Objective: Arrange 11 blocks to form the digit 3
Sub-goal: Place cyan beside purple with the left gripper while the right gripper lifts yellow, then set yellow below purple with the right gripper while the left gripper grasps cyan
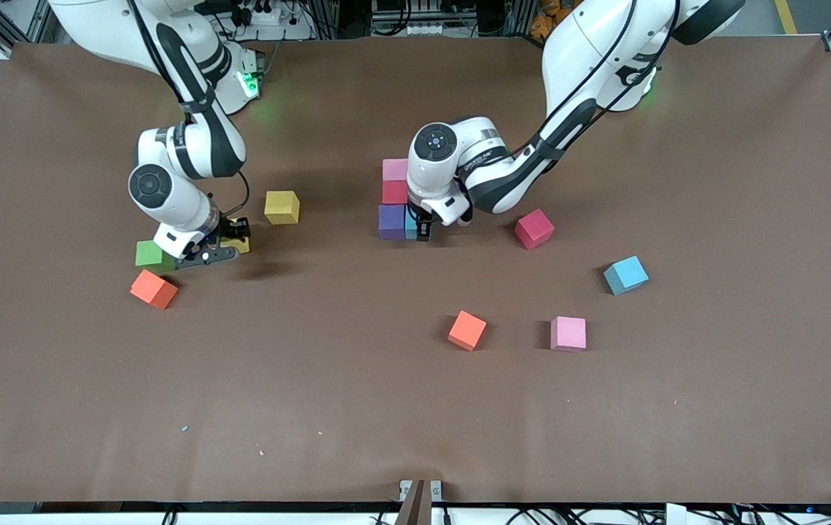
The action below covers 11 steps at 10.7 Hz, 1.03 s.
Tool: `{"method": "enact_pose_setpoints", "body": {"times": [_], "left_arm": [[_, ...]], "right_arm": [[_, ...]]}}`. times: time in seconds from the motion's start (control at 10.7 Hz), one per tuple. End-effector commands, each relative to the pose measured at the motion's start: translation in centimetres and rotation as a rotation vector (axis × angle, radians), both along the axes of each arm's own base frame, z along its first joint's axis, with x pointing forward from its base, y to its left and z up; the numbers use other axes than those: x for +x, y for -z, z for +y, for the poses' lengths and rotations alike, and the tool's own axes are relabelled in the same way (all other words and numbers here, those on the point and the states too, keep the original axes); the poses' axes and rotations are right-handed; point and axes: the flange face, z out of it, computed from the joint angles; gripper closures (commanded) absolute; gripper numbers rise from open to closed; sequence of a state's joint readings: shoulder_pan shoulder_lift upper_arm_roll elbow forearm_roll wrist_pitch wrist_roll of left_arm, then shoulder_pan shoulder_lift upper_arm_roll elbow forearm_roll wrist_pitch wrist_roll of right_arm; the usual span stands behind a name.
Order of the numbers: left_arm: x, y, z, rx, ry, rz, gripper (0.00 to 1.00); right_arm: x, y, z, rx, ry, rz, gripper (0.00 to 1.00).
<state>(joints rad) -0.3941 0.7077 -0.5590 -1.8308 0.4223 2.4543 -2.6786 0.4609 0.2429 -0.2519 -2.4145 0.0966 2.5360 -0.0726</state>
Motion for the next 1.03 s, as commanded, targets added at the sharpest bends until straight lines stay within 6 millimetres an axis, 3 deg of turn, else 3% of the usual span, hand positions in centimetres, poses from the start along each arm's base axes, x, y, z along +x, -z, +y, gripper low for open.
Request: {"method": "enact_pose_setpoints", "body": {"times": [0.0, 0.09, 0.28, 0.47, 0.56, 0.75, 0.94], "left_arm": [[0.4, -1.4, -0.1, 0.026, 0.008, -0.042, 0.0], [0.5, -2.7, 0.0, 0.042, 0.015, -0.055, 0.0], [1.4, -5.6, 0.7, 0.057, 0.021, -0.093, 0.0], [3.6, -7.9, 2.9, 0.083, 0.046, -0.118, 0.0], [4.2, -8.8, 4.5, 0.11, 0.096, -0.119, 0.0], [6.4, -10.8, 9.9, 0.13, 0.172, -0.126, 0.0], [9.7, -12.4, 15.4, 0.105, 0.248, -0.099, 0.0]], "right_arm": [[2.2, -2.6, 2.5, 0.043, 0.012, -0.013, 0.86], [3.1, -3.8, 4.1, 0.072, 0.031, 0.004, 0.86], [3.6, -3.8, 8.6, 0.09, 0.094, 0.021, 0.86], [4.1, -4.1, 15.4, 0.071, 0.166, -0.005, 0.86], [4.7, -4.1, 18.8, 0.055, 0.212, -0.006, 0.86], [6.7, -5.0, 24.9, 0.021, 0.299, 0.015, 0.86], [8.3, -5.1, 28.7, 0.016, 0.332, 0.0, 0.86]]}}
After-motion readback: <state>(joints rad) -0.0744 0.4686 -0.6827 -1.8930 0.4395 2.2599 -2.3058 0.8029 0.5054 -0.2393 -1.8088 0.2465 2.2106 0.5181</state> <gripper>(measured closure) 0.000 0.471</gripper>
